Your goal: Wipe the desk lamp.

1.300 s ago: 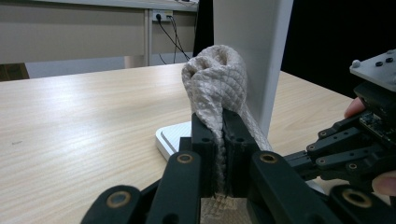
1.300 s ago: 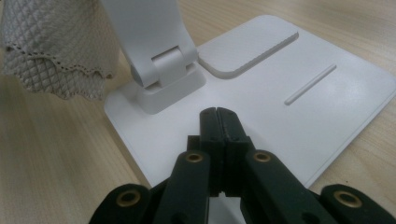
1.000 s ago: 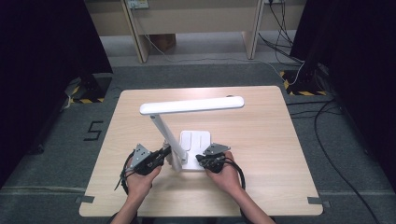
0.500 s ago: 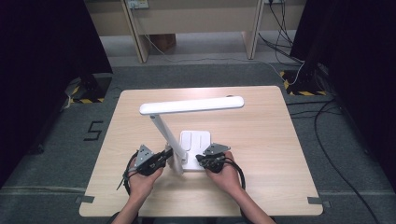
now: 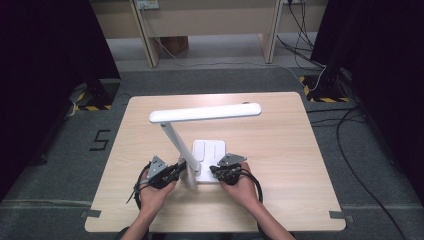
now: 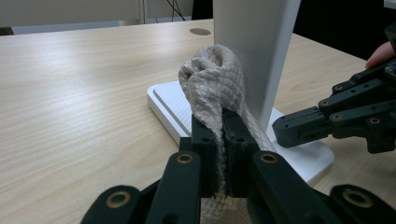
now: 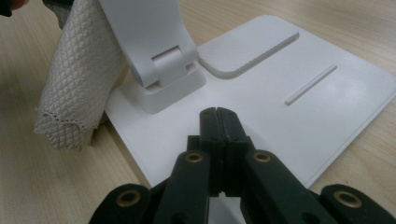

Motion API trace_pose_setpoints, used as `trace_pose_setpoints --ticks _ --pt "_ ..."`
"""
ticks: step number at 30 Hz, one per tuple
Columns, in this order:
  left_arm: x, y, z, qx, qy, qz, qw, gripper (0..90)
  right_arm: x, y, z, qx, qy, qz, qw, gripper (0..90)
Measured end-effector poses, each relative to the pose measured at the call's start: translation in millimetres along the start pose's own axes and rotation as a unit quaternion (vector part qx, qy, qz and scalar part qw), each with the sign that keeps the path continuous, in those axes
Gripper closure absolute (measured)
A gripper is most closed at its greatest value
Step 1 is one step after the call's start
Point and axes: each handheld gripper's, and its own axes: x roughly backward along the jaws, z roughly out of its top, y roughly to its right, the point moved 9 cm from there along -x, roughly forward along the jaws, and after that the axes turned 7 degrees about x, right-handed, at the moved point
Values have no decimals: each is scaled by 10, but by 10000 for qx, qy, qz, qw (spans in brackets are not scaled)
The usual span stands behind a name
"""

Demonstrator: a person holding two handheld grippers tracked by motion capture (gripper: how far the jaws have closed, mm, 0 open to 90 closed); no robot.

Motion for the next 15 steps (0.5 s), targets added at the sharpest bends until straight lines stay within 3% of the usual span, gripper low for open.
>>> trace_pose_setpoints --ticks 15 --pt "-18 9 -58 -20 -212 23 9998 846 0 -2 0 6 -2 5 10000 900"
